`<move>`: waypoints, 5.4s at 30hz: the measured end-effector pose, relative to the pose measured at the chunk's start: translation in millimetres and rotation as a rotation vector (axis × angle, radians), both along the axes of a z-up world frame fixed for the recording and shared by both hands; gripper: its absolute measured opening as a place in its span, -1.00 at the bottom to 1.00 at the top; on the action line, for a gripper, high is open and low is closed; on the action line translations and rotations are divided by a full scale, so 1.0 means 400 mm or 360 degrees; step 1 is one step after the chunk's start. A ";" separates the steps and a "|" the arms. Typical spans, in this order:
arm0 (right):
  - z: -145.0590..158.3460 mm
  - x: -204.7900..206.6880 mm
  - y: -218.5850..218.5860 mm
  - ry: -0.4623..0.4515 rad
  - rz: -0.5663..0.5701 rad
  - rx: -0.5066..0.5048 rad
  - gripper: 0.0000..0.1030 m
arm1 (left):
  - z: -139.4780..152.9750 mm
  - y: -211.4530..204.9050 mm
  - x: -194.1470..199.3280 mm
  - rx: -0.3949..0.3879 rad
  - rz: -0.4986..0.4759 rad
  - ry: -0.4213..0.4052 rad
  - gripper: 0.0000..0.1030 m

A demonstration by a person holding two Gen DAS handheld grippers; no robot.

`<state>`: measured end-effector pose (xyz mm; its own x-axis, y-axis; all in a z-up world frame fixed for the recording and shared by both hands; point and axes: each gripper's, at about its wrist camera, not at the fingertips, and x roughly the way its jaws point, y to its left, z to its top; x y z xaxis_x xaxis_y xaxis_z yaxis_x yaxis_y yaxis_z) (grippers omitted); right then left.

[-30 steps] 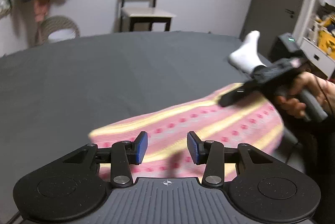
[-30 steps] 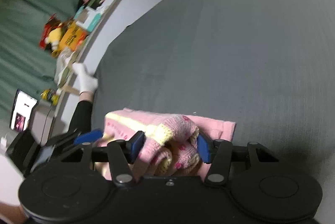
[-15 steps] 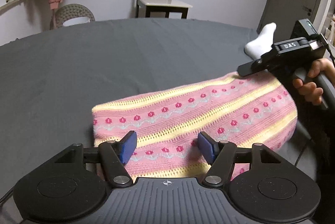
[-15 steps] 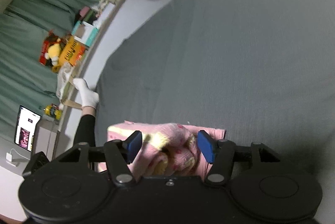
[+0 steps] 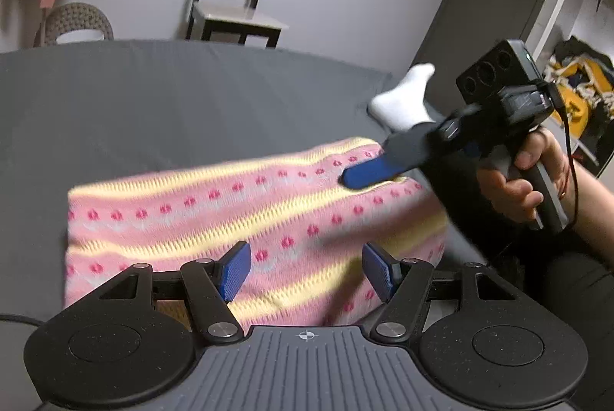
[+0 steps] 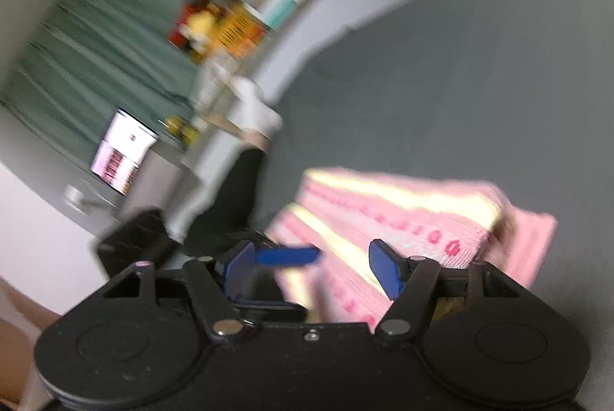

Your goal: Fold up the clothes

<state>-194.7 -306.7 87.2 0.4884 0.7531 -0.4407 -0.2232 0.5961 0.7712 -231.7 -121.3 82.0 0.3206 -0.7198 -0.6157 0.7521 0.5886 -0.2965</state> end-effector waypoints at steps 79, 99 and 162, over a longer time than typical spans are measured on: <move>-0.082 -0.106 0.854 -0.1064 -0.0156 -0.2656 -0.10 | -0.125 0.486 0.153 -0.0853 0.0754 0.1157 0.70; -0.014 -0.144 0.799 -0.1122 -0.0195 -0.2374 -0.05 | -0.261 0.171 0.275 -0.0993 0.0258 0.1563 0.84; -0.169 -0.096 -0.120 0.0454 -0.0801 0.0157 0.71 | -0.205 0.028 0.337 -0.0409 0.0421 0.1174 0.04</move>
<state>-233.0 -354.8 19.5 0.6690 0.5034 -0.5468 0.2932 0.4973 0.8165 -97.0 -110.0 0.1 0.0770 -0.8245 -0.5606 0.1578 0.5653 -0.8097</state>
